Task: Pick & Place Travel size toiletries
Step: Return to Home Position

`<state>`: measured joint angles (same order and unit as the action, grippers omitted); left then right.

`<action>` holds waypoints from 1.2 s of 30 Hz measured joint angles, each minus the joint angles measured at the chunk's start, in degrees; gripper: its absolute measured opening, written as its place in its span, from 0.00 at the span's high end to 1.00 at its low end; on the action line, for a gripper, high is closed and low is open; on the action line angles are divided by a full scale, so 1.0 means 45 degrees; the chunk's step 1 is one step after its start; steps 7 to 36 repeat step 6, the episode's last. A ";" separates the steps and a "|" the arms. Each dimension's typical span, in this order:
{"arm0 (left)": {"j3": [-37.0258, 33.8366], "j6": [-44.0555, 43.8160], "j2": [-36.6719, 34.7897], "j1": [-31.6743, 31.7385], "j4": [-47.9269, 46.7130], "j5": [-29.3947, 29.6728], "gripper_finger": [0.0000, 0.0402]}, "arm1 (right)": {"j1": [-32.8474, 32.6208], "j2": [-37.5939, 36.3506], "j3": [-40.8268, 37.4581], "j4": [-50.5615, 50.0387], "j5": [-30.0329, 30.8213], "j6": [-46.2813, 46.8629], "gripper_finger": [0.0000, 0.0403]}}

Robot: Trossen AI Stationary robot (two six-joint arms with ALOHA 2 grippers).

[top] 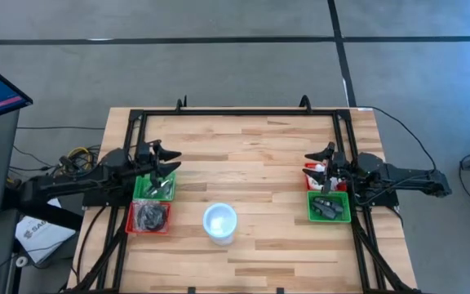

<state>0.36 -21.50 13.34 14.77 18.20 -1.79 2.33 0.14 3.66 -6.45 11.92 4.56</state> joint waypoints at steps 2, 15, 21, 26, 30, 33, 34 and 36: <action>0.0000 0.0000 -0.0002 -0.0223 0.0007 0.0002 0.48 | -0.0003 0.0000 -0.0003 0.0004 0.0000 0.0000 0.37; 0.0000 0.0000 -0.0063 -0.1001 0.0081 0.0012 0.48 | -0.0187 0.0000 -0.0053 0.0052 0.0007 0.0000 0.37; 0.0000 0.0000 -0.0063 -0.1001 0.0081 0.0012 0.48 | -0.0187 0.0000 -0.0053 0.0052 0.0007 0.0000 0.37; 0.0000 0.0000 -0.0063 -0.1001 0.0081 0.0012 0.48 | -0.0187 0.0000 -0.0053 0.0052 0.0007 0.0000 0.37; 0.0000 0.0000 -0.0063 -0.1001 0.0081 0.0012 0.48 | -0.0187 0.0000 -0.0053 0.0052 0.0007 0.0000 0.37; 0.0000 0.0000 -0.0063 -0.1001 0.0081 0.0012 0.48 | -0.0187 0.0000 -0.0053 0.0052 0.0007 0.0000 0.37; 0.0000 0.0000 -0.0063 -0.1001 0.0081 0.0012 0.48 | -0.0187 0.0000 -0.0053 0.0052 0.0007 0.0000 0.37; 0.0000 0.0000 -0.0063 -0.1001 0.0081 0.0012 0.48 | -0.0187 0.0000 -0.0053 0.0052 0.0007 0.0000 0.37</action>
